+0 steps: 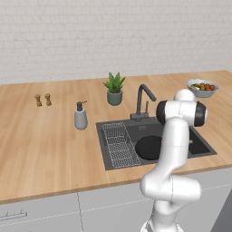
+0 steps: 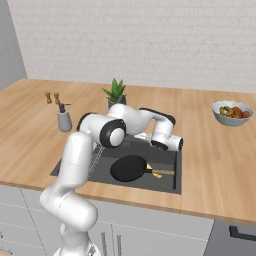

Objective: Pick the pan and sponge and place them into the sink. Then turn on the water.

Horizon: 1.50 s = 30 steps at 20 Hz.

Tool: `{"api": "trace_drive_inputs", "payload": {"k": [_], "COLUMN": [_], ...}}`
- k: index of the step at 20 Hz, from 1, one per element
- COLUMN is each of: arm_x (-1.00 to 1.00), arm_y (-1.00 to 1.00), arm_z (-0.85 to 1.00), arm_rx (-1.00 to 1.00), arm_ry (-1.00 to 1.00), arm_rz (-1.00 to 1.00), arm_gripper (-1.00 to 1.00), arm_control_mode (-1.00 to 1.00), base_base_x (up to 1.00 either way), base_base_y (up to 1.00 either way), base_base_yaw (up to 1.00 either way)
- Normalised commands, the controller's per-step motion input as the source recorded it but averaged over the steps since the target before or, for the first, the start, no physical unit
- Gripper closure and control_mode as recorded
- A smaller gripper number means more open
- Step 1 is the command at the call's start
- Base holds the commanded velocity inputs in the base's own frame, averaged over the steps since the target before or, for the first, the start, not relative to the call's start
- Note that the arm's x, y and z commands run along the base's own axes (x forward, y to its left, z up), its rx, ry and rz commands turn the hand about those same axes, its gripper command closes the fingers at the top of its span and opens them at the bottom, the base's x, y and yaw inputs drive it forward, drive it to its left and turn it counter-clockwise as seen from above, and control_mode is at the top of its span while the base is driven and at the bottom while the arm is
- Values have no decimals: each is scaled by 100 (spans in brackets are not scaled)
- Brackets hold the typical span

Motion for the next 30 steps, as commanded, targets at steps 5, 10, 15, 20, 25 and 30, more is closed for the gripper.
{"api": "trace_drive_inputs", "payload": {"k": [5, 10, 15, 20, 25, 30], "arm_x": [33, 21, 32, 28, 20, 1], "arm_y": [3, 4, 4, 9, 9, 10], "arm_z": [-9, -20, -5, -18, -5, -21], "arm_rx": [1, 1, 1, 0, 0, 0], "arm_ry": [0, -2, 0, 0, 0, 0], "arm_rz": [0, 0, 0, 0, 0, 0], "arm_gripper": [-100, -100, -100, -100, -100, -100], "arm_control_mode": [-100, -100, -100, -100, -100, -100], "base_base_x": [0, 0, 0, 0, 0, 0], "base_base_y": [0, 0, 0, 0, 0, 0], "base_base_yaw": [0, 0, 0, 0, 0, 0]}}
